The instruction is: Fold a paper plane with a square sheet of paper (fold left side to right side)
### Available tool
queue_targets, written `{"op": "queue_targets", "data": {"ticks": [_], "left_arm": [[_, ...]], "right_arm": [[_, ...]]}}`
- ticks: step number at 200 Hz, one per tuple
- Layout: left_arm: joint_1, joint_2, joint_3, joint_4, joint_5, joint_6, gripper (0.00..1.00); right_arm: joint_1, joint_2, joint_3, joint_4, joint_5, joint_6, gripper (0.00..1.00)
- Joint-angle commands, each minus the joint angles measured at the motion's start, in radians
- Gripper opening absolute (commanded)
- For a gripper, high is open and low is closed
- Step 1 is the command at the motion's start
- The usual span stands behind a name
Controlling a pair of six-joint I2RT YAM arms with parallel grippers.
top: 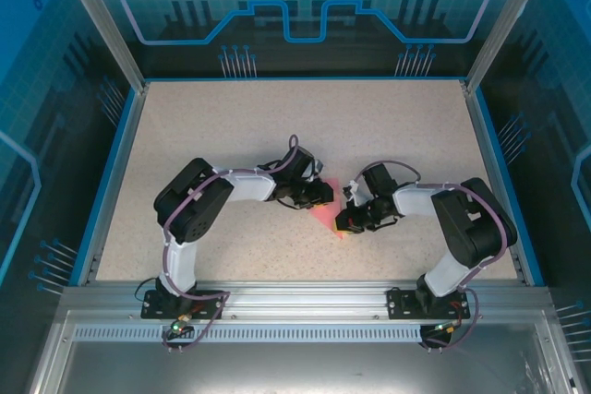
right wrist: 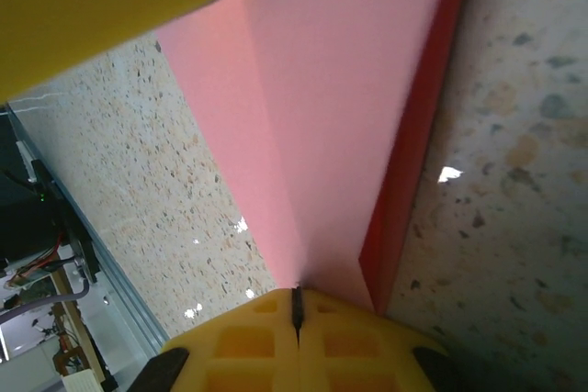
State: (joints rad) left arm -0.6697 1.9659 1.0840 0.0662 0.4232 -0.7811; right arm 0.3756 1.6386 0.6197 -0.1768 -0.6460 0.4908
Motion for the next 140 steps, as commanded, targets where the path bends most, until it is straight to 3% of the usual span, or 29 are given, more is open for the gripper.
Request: {"op": "queue_targets", "data": {"ticks": [1,59,140], "left_arm": [[-0.006,-0.091,-0.033,0.037,0.016,0.052,0.30],[-0.054,-0.105,-0.117,0.179,0.111,0.012,0.25],[-0.077,-0.017,-0.083,0.158,0.104,0.011,0.23]], "right_arm": [[-0.039,0.032,-0.042,-0.047,0.111,0.006,0.00],[-0.043,0.040,-0.037,-0.038,0.094,0.000,0.00],[-0.040,0.042,-0.035,-0.047,0.097,-0.003,0.00]]}}
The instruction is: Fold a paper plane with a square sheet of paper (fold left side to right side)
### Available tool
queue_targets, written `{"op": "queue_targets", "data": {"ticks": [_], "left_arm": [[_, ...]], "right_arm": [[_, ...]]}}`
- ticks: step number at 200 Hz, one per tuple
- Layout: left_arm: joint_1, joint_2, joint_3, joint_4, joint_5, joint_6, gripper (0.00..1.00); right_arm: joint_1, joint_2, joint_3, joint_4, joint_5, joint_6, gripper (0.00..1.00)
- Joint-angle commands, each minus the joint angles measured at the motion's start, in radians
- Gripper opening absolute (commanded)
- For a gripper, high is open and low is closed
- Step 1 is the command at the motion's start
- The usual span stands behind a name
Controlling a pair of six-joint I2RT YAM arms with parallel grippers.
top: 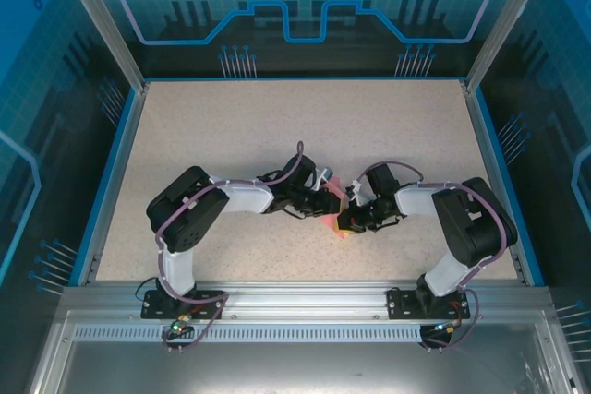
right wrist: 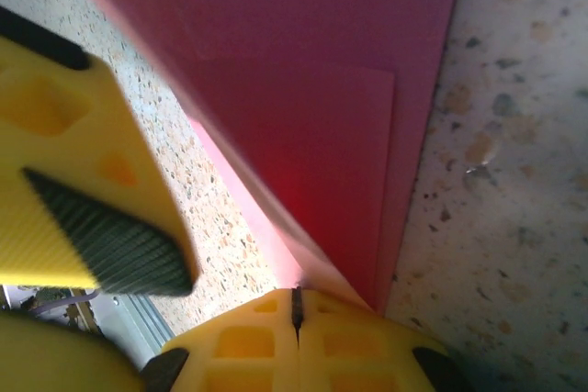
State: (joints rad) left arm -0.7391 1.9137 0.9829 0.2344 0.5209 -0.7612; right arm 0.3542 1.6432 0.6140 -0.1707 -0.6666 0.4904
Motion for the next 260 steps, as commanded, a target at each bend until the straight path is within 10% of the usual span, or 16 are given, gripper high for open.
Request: {"op": "queue_targets", "data": {"ticks": [1,260], "left_arm": [[-0.007,0.037,0.019,-0.011,0.006,-0.010,0.23],[0.233,0.248,0.323,-0.374,-0.114,0.212,0.23]], "right_arm": [[-0.019,0.037,-0.030,-0.053,0.117,-0.002,0.00],[0.023,0.046,-0.007,-0.136,0.191,-0.017,0.00]]}}
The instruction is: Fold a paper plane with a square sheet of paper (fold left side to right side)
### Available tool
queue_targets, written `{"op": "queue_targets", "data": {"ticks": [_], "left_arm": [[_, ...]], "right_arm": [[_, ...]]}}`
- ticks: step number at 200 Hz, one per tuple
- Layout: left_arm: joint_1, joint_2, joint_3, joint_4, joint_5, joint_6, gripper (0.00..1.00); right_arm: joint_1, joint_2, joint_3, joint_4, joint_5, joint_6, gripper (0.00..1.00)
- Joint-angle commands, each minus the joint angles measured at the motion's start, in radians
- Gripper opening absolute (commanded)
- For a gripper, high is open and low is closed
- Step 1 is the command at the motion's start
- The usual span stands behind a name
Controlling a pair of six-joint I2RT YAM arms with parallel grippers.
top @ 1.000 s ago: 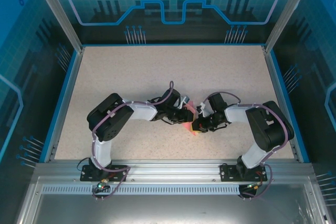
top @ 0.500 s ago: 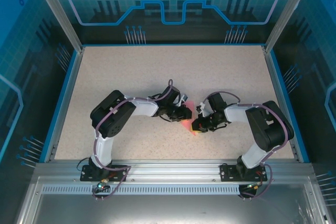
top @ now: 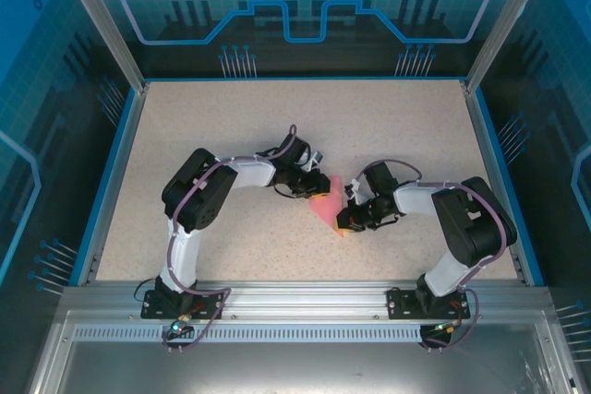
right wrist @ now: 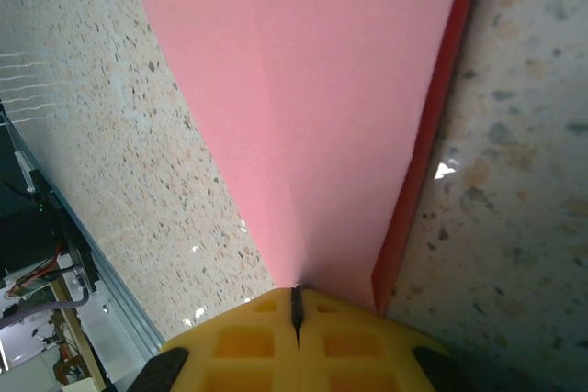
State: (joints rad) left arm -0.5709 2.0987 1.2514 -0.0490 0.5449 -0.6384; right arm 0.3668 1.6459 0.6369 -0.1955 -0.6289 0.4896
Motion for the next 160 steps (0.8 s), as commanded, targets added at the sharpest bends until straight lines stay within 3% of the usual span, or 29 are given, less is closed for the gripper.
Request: {"op": "queue_targets", "data": {"ticks": [1,81,160], "left_arm": [[0.066,0.065,0.056,-0.092,-0.138,0.089,0.23],[0.139,0.139,0.226,-0.198,-0.146,0.142,0.24],[0.212,0.165,0.288,-0.212,-0.125,0.145,0.27]], "right_arm": [[0.011,0.043,-0.030,-0.111,0.152,-0.017,0.00],[0.017,0.045,-0.029,-0.120,0.142,-0.021,0.00],[0.024,0.020,-0.039,-0.074,0.065,-0.011,0.00]]}}
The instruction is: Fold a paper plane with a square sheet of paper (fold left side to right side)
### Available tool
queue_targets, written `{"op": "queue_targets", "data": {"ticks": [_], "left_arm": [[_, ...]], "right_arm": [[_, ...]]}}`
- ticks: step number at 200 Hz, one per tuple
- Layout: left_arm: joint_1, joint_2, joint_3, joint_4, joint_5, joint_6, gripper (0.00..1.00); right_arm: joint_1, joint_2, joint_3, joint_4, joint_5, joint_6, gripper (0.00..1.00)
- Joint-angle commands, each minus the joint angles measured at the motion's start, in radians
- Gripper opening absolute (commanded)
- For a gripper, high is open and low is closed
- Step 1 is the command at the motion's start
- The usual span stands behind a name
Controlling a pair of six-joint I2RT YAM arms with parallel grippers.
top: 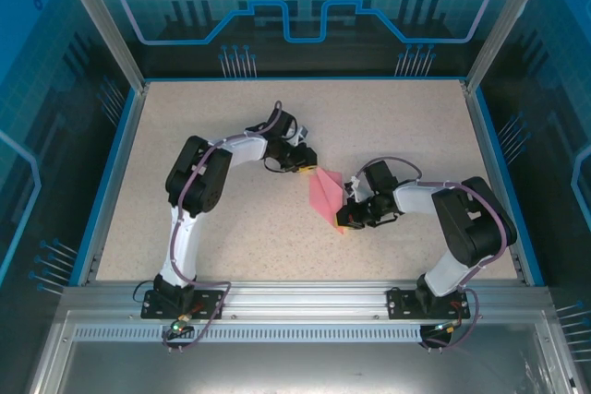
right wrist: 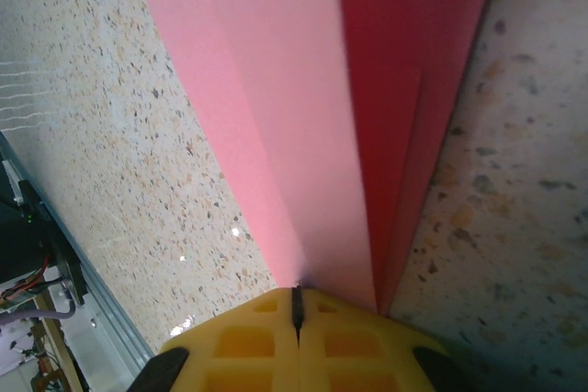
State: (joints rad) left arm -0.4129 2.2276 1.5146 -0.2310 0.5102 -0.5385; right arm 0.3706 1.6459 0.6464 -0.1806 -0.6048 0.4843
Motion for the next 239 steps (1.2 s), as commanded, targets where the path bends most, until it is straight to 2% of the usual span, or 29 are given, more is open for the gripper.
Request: {"op": "queue_targets", "data": {"ticks": [1,26,57,76,94,112,132,153,184,239], "left_arm": [[0.054,0.034,0.025,-0.031,-0.090,0.045,0.28],[0.055,-0.056,-0.015,-0.016,-0.079,0.045,0.32],[0.053,-0.236,-0.218,0.134,-0.044,-0.029,0.34],[0.040,-0.354,-0.378,0.247,-0.036,-0.097,0.37],[0.008,-0.427,-0.500,0.343,-0.027,-0.159,0.40],[-0.048,-0.438,-0.554,0.401,-0.013,-0.199,0.42],[-0.109,-0.400,-0.550,0.429,-0.011,-0.219,0.43],[-0.151,-0.349,-0.512,0.423,-0.043,-0.211,0.43],[-0.179,-0.277,-0.445,0.401,-0.032,-0.205,0.43],[-0.199,-0.215,-0.398,0.398,-0.009,-0.214,0.43]], "right_arm": [[0.021,0.018,-0.049,-0.087,0.037,-0.005,0.00],[0.023,-0.041,-0.073,0.022,-0.029,0.030,0.01],[0.018,-0.158,-0.066,0.067,-0.010,0.028,0.22],[0.008,-0.253,-0.061,0.054,0.042,0.009,0.34],[0.001,-0.353,-0.050,-0.010,0.148,-0.021,0.48],[-0.009,-0.449,-0.037,-0.086,0.252,-0.048,0.58],[-0.023,-0.540,-0.031,-0.132,0.291,-0.061,0.68],[-0.030,-0.622,-0.031,-0.159,0.293,-0.064,0.72],[-0.035,-0.707,-0.043,-0.190,0.289,-0.061,0.76],[-0.061,-0.742,-0.067,-0.205,0.254,-0.059,0.77]]}}
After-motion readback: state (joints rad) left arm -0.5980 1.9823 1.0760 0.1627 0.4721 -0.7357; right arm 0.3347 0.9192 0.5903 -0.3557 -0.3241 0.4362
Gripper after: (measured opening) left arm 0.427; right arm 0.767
